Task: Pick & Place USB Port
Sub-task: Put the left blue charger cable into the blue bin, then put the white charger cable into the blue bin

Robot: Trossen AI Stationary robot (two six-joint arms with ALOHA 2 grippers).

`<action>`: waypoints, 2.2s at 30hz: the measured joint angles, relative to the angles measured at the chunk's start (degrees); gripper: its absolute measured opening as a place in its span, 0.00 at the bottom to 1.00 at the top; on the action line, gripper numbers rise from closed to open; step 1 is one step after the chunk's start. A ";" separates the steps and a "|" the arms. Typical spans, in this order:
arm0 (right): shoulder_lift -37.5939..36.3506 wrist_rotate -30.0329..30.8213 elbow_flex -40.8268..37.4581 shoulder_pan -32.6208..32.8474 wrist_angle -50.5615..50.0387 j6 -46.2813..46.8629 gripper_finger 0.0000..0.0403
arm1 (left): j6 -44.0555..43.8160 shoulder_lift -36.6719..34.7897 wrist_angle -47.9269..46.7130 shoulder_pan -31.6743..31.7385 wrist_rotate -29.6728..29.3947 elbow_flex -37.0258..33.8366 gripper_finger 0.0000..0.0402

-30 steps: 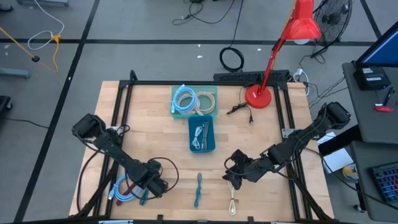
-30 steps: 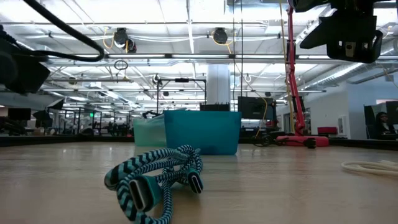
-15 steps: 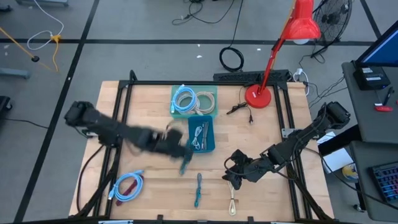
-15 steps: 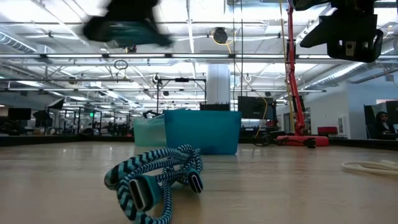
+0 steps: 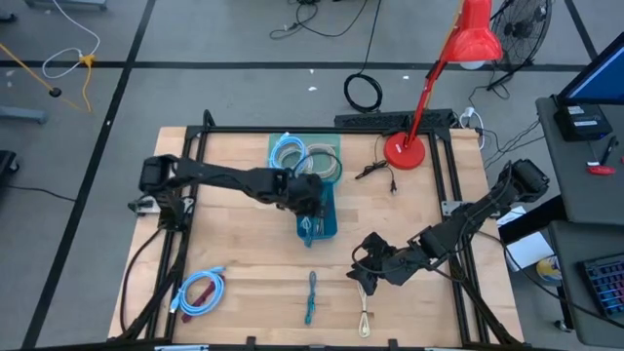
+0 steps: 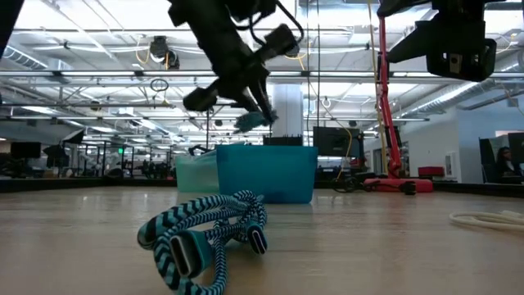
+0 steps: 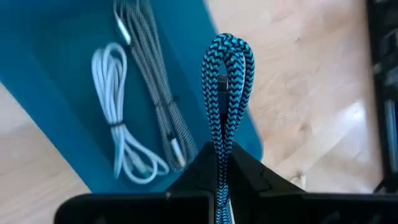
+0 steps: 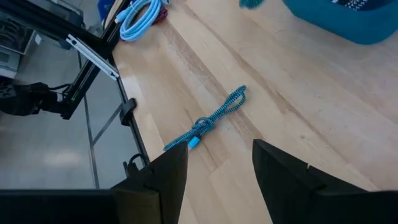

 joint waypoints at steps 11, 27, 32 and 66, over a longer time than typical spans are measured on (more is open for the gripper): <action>0.00 0.01 0.00 0.00 0.51 -0.52 0.42 | 1.03 5.79 5.38 0.12 2.95 0.13 0.03; 0.00 -0.19 0.00 0.00 1.67 -1.52 0.42 | 1.68 4.18 3.65 6.18 3.86 0.11 0.03; 0.00 -0.22 0.00 0.00 1.67 -2.10 0.42 | 2.36 4.16 1.24 7.13 4.30 0.11 0.03; 0.00 -6.46 0.00 4.76 -6.64 7.79 0.38 | 15.05 -18.10 1.35 -7.95 6.84 0.20 0.49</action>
